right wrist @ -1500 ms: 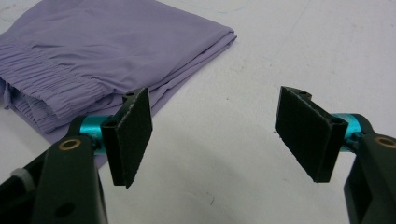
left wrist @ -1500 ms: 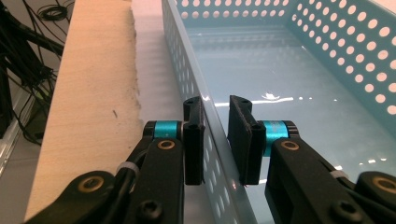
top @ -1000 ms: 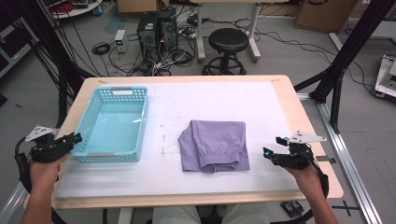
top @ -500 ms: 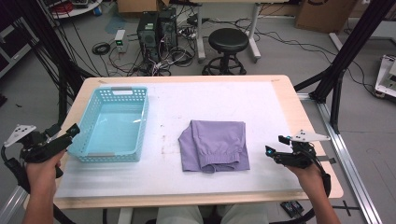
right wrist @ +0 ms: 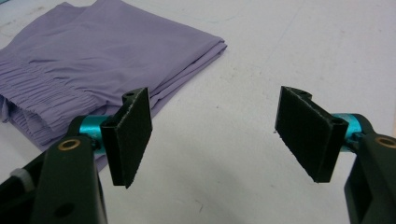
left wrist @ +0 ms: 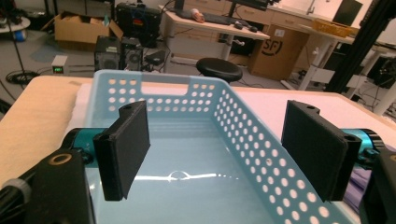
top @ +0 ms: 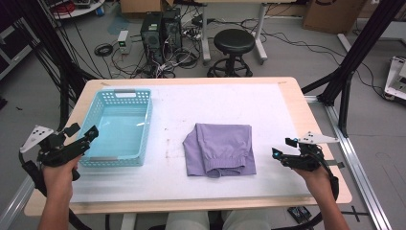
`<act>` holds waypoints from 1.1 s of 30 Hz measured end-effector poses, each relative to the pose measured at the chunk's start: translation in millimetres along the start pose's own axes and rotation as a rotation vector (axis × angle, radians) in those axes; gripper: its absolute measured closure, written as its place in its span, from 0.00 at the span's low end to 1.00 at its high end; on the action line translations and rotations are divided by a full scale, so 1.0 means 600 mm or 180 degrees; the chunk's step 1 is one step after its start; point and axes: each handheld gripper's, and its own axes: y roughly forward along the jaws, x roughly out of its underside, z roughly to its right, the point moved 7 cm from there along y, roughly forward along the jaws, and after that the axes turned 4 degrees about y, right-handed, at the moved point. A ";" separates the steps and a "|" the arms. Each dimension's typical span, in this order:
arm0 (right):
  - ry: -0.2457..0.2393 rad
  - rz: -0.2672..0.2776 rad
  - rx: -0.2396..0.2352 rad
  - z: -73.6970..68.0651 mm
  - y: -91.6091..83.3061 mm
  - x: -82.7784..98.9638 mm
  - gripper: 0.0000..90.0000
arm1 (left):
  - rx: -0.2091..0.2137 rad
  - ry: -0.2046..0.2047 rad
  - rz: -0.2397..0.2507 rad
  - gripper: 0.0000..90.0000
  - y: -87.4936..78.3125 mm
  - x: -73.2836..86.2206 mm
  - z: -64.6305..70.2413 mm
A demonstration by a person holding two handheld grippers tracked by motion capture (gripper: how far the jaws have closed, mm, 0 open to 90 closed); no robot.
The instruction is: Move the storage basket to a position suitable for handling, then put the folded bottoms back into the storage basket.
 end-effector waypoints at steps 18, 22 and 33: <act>0.0002 0.0049 0.0008 0.005 -0.009 -0.003 0.31 | 0.0720 0.0198 0.0013 0.26 0.054 -0.022 0.166; 0.0008 0.0048 0.0004 0.008 -0.009 -0.002 0.31 | 0.0880 0.0157 0.0094 0.26 0.074 -0.022 0.215; -0.0008 0.0070 -0.0017 0.010 -0.013 -0.001 0.31 | 0.1112 0.0248 -0.0036 0.27 0.127 0.000 0.313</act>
